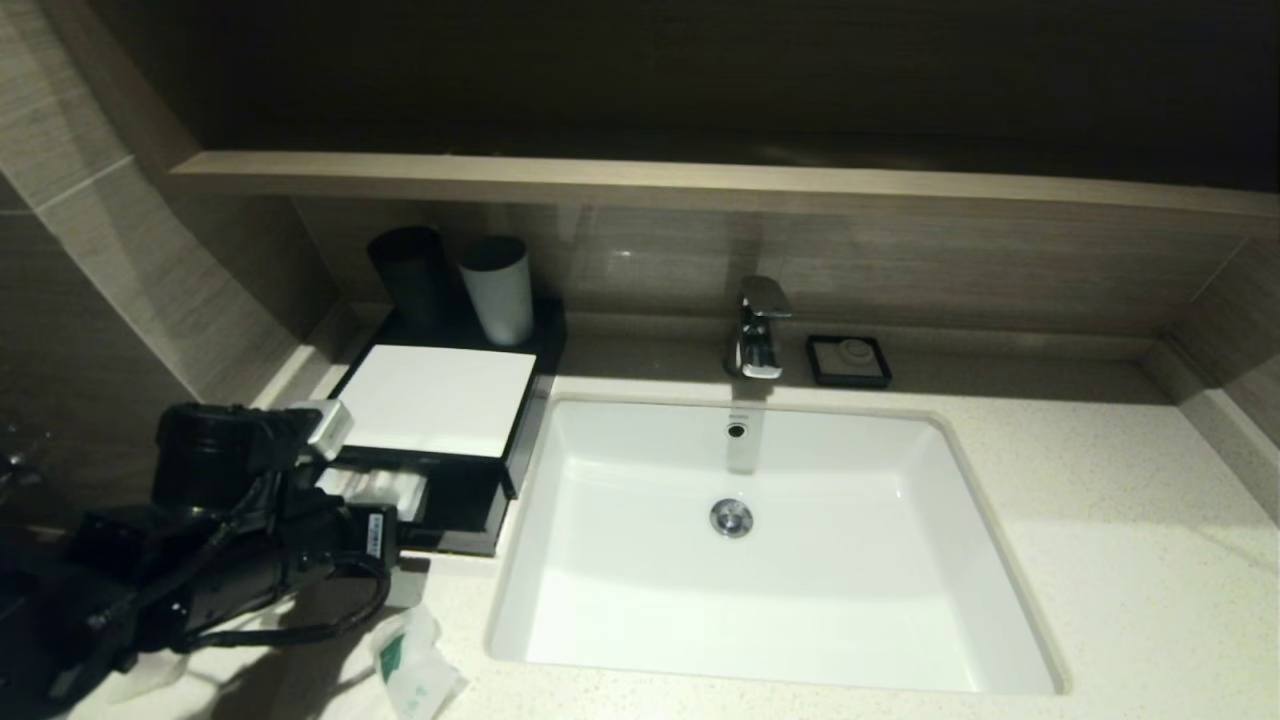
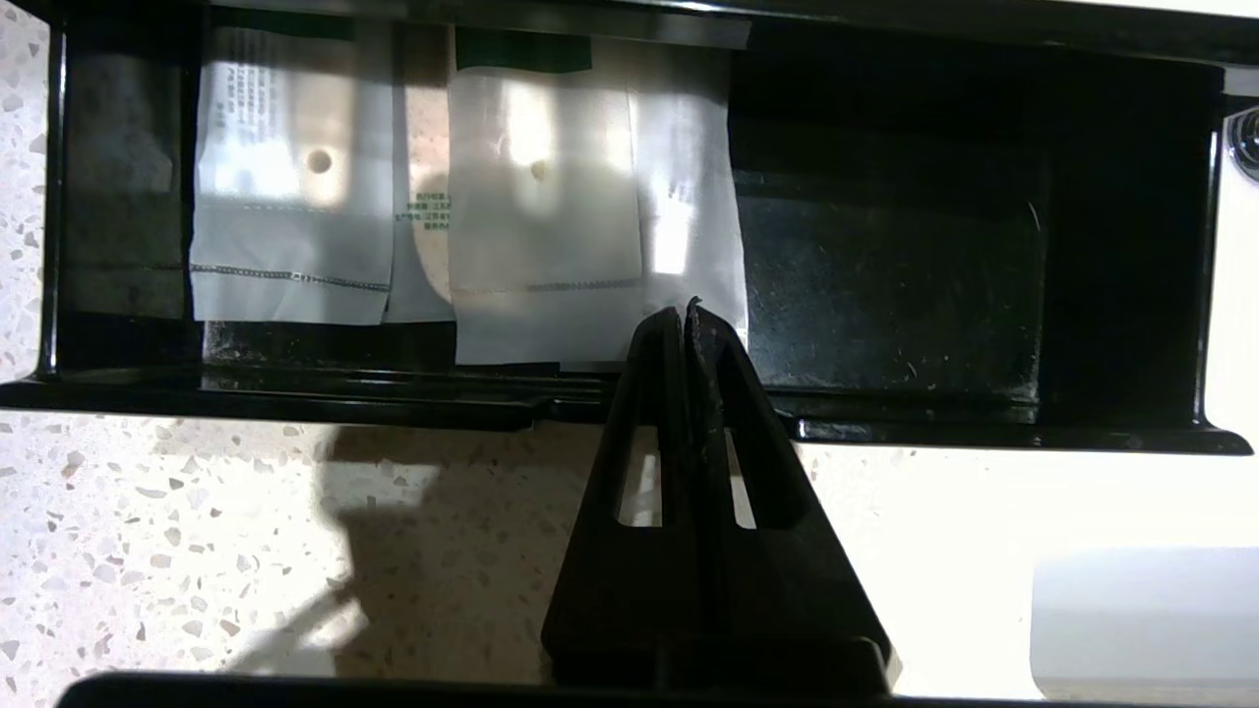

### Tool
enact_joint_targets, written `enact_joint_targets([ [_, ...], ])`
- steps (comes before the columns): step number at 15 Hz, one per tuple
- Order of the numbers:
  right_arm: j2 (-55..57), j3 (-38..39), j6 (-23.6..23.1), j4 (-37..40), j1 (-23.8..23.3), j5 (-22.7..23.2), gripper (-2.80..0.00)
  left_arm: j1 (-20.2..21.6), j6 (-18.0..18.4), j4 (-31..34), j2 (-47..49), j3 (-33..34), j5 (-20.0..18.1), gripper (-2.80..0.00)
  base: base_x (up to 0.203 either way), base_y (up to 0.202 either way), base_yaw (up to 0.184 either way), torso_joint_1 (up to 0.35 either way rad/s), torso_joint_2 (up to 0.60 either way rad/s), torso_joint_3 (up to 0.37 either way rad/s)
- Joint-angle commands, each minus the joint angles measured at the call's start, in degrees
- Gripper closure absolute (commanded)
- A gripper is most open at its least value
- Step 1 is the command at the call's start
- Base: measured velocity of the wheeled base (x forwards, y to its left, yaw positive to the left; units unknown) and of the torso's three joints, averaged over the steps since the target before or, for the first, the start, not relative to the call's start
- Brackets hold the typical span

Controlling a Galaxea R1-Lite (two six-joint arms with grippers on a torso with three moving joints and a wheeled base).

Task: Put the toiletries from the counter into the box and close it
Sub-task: Open the drawer

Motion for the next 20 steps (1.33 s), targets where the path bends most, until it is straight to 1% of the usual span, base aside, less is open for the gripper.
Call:
enact_joint_targets([
  [1,0.0,0.0,0.0,0.0,0.0,0.0,0.00,-0.1,0.0,0.9,-1.1,0.0,0.1,0.00,0.000,0.000,0.000,0.000,0.00,0.000],
  [5,0.0,0.0,0.0,0.0,0.0,0.0,0.00,-0.1,0.0,3.7,-2.4,0.0,0.1,0.00,0.000,0.000,0.000,0.000,0.00,0.000],
  [9,0.0,0.0,0.0,0.0,0.0,0.0,0.00,-0.1,0.8,5.9,-3.3,0.4,0.1,0.00,0.000,0.000,0.000,0.000,0.00,0.000],
  [13,0.0,0.0,0.0,0.0,0.0,0.0,0.00,-0.2,1.2,6.9,-4.4,0.9,0.1,0.00,0.000,0.000,0.000,0.000,0.00,0.000],
  [20,0.0,0.0,0.0,0.0,0.0,0.0,0.00,-1.0,1.6,12.4,-6.9,0.9,0.1,0.00,0.000,0.000,0.000,0.000,0.00,0.000],
])
